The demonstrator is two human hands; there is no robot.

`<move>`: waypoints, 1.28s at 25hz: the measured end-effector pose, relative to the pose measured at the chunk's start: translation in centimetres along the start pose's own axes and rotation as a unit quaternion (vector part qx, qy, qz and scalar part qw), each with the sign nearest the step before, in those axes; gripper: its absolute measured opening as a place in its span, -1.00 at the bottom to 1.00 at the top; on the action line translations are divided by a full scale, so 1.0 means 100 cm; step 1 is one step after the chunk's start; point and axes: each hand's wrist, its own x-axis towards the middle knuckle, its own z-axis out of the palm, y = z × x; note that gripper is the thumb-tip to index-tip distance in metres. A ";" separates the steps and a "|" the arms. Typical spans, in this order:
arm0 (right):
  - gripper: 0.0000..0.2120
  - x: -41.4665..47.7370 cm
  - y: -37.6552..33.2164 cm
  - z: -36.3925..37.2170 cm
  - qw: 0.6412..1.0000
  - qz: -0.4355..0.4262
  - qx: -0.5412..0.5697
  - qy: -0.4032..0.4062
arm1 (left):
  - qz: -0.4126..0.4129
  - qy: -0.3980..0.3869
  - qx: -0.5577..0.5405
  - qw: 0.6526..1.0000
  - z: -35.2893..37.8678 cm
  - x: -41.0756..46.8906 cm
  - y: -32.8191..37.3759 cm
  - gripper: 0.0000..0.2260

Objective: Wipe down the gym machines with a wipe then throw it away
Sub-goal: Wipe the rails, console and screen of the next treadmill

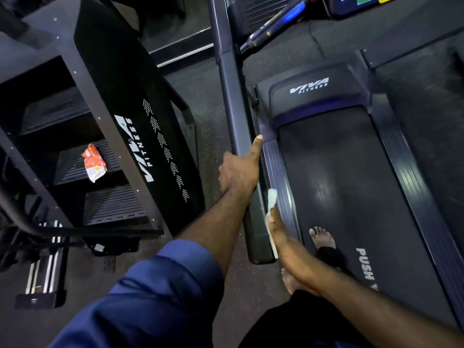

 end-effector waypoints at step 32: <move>-0.66 0.048 -0.028 -0.028 0.946 0.190 0.258 0.054 | 0.026 0.019 0.045 0.998 -0.003 -0.007 0.003 -0.11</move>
